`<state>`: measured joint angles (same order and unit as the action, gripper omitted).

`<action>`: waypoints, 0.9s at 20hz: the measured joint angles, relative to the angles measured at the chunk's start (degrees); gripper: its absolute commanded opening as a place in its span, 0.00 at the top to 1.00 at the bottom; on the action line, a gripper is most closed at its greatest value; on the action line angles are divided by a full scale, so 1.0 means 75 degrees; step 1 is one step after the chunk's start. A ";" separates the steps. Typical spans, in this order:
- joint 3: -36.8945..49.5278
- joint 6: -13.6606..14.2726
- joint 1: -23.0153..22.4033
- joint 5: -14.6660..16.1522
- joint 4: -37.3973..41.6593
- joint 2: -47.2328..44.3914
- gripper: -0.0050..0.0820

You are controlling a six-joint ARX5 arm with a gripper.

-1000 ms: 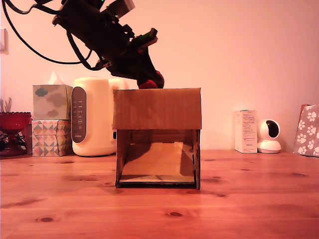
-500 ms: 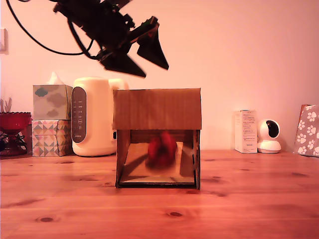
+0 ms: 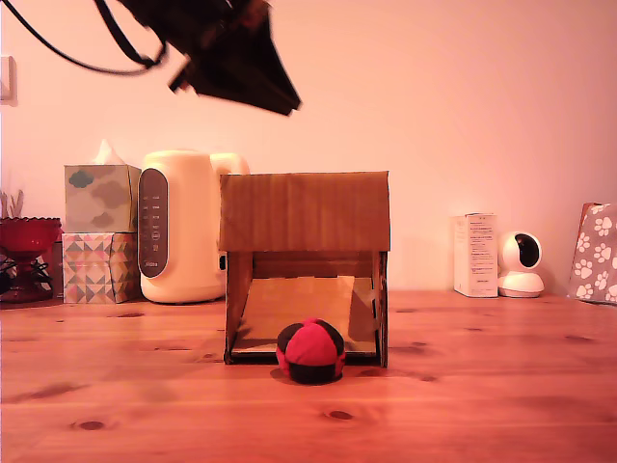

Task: Drop the footbag into the cardboard dice tower

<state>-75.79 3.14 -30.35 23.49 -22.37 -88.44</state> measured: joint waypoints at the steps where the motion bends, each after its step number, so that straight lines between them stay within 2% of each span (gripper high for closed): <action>1: 0.0012 0.0009 0.0000 -0.0003 0.0009 0.0032 0.97; 3: 0.0198 0.0012 0.0000 -0.0003 0.0227 0.0195 0.97; 9: 0.1807 -0.0087 0.0000 0.0003 0.1180 0.1256 0.97; 14: 0.3759 -0.0624 -0.0224 -0.0012 0.2614 0.2154 0.97; 18: 0.5088 -0.0962 -0.0469 -0.0393 0.3558 0.3104 0.97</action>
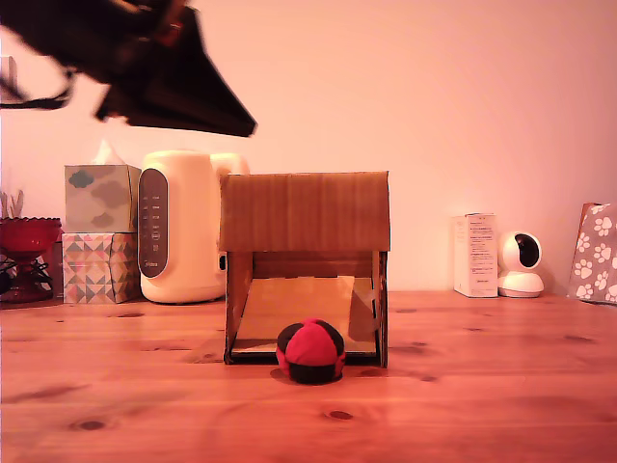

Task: Drop the footbag into the cardboard dice tower

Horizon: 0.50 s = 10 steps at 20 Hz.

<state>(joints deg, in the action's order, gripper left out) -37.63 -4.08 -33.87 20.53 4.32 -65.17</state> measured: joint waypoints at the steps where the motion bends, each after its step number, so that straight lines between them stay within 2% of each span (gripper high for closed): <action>1: 0.0306 -0.0038 -0.0070 -0.0108 0.0140 0.0172 0.97; 5: 0.1233 -0.0239 -0.0388 -0.0309 0.0096 0.0309 0.97; 10: 0.1303 -0.0242 -0.0746 -0.0309 0.0187 0.0172 0.97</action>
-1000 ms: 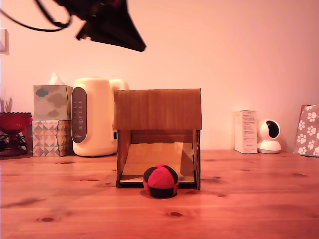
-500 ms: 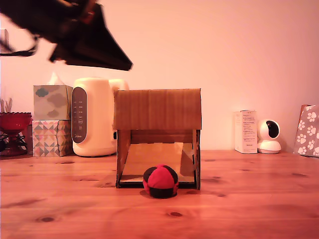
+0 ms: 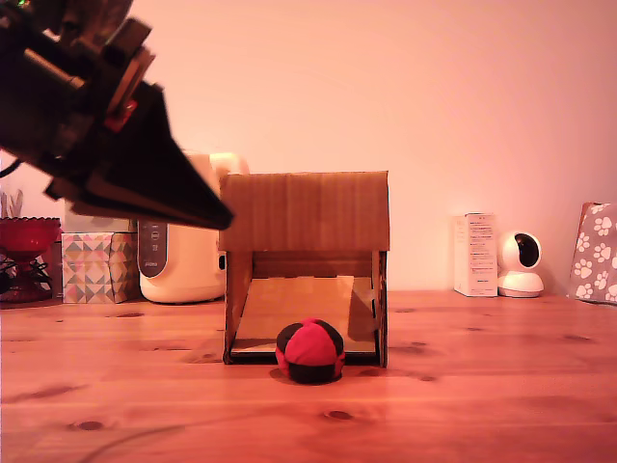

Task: Drop the footbag into the cardboard dice tower

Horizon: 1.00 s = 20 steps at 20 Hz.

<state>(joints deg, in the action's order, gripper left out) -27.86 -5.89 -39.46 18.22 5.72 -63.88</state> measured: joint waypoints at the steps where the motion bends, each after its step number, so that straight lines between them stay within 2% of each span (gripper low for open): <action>1: 0.0000 0.0000 0.0000 -0.0003 0.0017 0.0000 0.97; 4: 0.0000 0.0000 0.0003 -0.0012 0.0204 0.0000 0.97; 8: -0.0006 -0.0015 0.0000 -0.0254 0.0784 -0.0207 0.95; 10: -0.0020 -0.0207 -0.0023 -0.0329 0.1160 -0.0769 0.92; 12: -0.0020 -0.0624 -0.0076 -0.0452 0.1501 -0.1440 0.86; 13: -0.0020 -0.0656 -0.0108 -0.0507 0.1705 -0.1740 0.75; 14: -0.0020 -0.0880 -0.0146 -0.0548 0.1926 -0.1988 0.55; 15: -0.0020 -0.1119 -0.0184 -0.0562 0.2180 -0.2197 0.29; 16: -0.0020 -0.1131 -0.0201 -0.0568 0.2398 -0.2372 0.10; 17: -0.0020 -0.1192 -0.0239 -0.0586 0.2600 -0.2532 0.03; 20: -0.0020 -0.1201 -0.0341 -0.0825 0.2970 -0.2841 0.04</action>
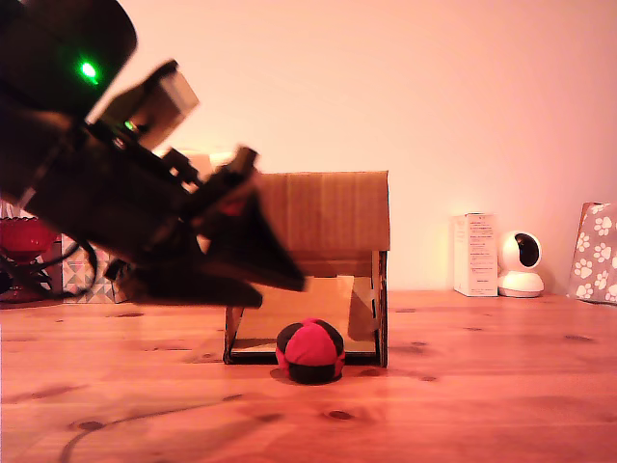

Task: Drop the footbag into the cardboard dice tower

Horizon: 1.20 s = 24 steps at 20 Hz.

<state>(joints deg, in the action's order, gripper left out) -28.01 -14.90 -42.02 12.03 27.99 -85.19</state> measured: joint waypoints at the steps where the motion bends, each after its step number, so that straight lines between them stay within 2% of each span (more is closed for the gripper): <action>1: 0.0000 0.0000 -0.0038 -0.0189 0.0119 -0.0076 0.04; 5: -0.0006 0.0000 -0.0102 -0.0912 0.0962 -0.0385 0.04; 10: -0.0009 -0.0041 -0.0137 -0.1425 0.1515 -0.0854 0.04; 13: -0.0012 -0.0169 -0.0137 -0.1545 0.1883 -0.1131 0.04; 18: -0.0216 -0.0192 -0.0163 -0.1568 0.1894 -0.1746 0.04; 24: -0.0705 -0.0195 -0.0236 -0.1591 0.1938 -0.1801 0.05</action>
<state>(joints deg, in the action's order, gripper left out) -33.30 -16.36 -43.79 0.10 42.52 -98.70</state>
